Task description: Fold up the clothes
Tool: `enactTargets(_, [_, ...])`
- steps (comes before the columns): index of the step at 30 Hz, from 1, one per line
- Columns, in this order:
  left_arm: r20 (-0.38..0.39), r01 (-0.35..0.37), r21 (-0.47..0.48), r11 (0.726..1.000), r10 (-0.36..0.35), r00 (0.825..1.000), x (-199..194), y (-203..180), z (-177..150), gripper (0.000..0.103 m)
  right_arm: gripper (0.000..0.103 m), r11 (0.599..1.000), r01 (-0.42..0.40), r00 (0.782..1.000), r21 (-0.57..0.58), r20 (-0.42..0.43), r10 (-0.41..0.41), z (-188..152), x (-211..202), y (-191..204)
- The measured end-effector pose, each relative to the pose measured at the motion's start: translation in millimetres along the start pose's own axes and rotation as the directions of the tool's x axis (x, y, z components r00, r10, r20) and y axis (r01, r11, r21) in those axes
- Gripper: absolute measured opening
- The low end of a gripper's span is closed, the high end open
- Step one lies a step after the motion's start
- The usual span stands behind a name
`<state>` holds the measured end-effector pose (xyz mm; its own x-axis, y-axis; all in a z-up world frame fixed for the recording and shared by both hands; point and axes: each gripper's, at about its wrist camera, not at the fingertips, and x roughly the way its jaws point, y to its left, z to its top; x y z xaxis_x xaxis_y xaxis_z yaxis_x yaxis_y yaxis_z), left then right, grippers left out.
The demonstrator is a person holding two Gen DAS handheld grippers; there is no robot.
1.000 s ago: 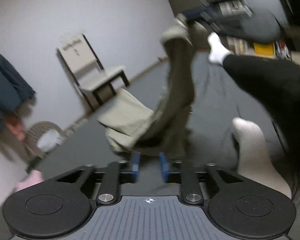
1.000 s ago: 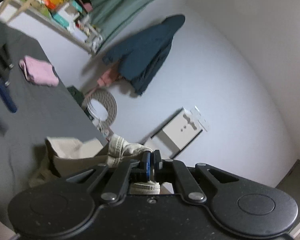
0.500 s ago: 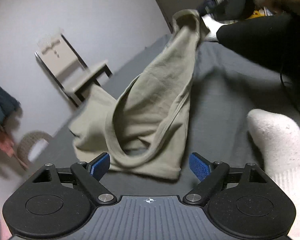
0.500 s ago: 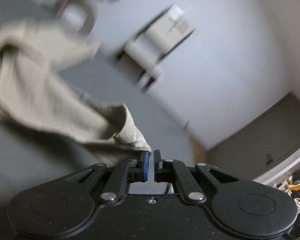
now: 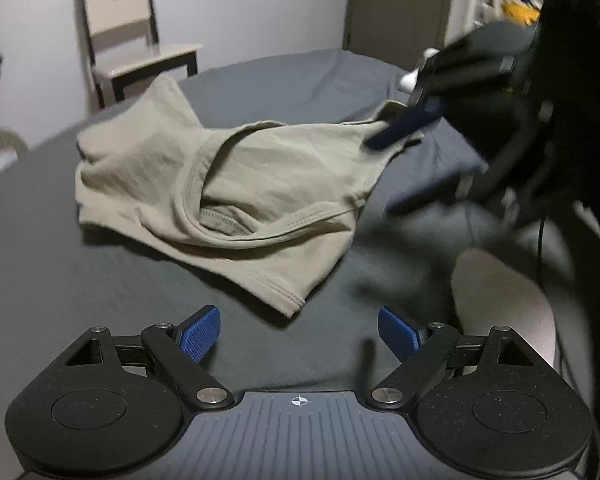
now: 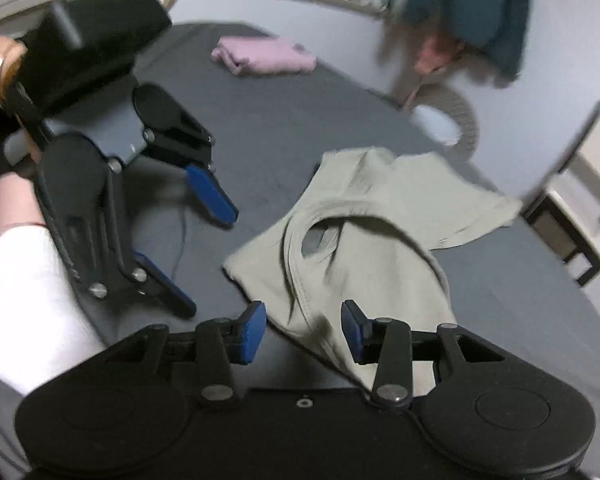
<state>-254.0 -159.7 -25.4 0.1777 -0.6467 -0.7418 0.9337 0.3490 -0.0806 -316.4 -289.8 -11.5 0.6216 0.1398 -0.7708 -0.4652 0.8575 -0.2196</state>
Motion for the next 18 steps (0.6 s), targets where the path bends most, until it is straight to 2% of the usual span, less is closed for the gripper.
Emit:
enactTargets(3, [-0.011,-0.001,-0.027,1.0,0.001,1.0,5.2,5.6,-1.4,0.087,0.035,0.99,-0.117,0.993,0.084,-0.004,0.118,-3.2,21.4,-27.6])
enactTargets(4, [-0.015,0.003,-0.032,0.999,-0.003,1.0,6.6,6.6,-2.0,0.087,0.03,0.969,-0.193,0.981,0.152,0.007,0.194,-6.0,27.2,-38.1])
enactTargets(5, [-0.019,0.009,-0.038,0.999,-0.01,1.0,7.8,7.1,-2.0,0.087,0.015,0.943,-0.253,0.967,0.217,0.021,0.255,-9.3,32.3,-47.7])
enactTargets(6, [-0.019,0.011,-0.034,0.999,-0.011,1.0,8.4,6.2,-1.6,0.086,0.01,0.918,-0.281,0.958,0.279,0.033,0.284,-13.7,35.4,-55.3])
enactTargets(8, [-0.018,0.011,-0.022,1.0,-0.011,1.0,9.4,3.9,-0.7,0.086,0.01,0.854,-0.331,0.941,0.403,0.071,0.331,-23.8,38.1,-70.3])
enactTargets(10, [-0.013,-0.002,0.008,1.0,0.002,1.0,9.7,0.8,0.9,0.087,0.009,0.757,-0.364,0.93,0.543,0.164,0.329,-39.7,22.1,-85.1])
enactTargets(13, [0.046,-0.034,0.062,0.997,0.032,0.998,7.4,-6.5,4.8,0.087,0.009,0.636,-0.377,0.925,0.674,0.231,0.302,-58.2,8.0,-104.8])
enactTargets(17, [0.135,-0.066,0.119,0.991,0.05,0.99,6.2,-20.1,14.5,0.087,0.009,0.508,-0.413,0.908,0.756,0.298,0.296,-73.5,6.3,-116.4])
enactTargets(18, [0.138,-0.087,0.162,0.983,0.065,0.988,9.1,-26.8,16.5,0.087,0.009,0.472,-0.43,0.9,0.77,0.321,0.295,-76.7,7.3,-119.0])
